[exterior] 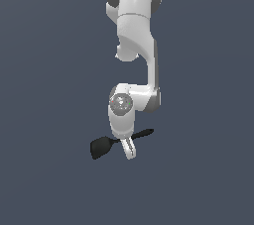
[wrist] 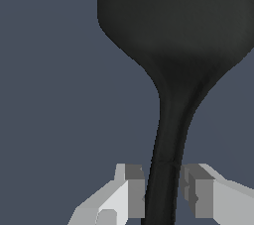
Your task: Pick up the object and move it to a goal position.
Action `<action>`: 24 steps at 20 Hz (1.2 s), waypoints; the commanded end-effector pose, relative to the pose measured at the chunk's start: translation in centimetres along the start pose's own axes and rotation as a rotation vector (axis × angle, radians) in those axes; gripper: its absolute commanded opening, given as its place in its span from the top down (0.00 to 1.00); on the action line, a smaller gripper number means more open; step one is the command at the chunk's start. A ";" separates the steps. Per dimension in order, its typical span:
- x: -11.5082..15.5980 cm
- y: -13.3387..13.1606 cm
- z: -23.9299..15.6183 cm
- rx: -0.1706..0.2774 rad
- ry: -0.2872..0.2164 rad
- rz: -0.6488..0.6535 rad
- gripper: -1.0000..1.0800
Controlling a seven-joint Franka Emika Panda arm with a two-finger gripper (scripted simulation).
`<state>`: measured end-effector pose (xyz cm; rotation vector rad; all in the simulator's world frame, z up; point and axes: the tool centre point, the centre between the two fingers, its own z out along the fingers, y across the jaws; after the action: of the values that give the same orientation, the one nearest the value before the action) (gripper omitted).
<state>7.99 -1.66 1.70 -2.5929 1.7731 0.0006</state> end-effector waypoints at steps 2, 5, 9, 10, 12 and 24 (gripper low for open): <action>0.0 0.0 0.0 0.000 0.000 0.000 1.00; -0.1 0.0 -0.2 0.000 0.000 0.000 1.00; -0.6 0.0 -1.3 0.000 0.000 0.000 1.00; -0.8 0.0 -1.7 0.000 0.000 0.000 1.00; -1.3 0.0 -2.7 0.000 0.000 0.000 1.00; -5.5 0.0 -12.3 0.000 0.000 0.001 1.00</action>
<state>6.21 3.01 12.76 -2.5930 1.7732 0.0022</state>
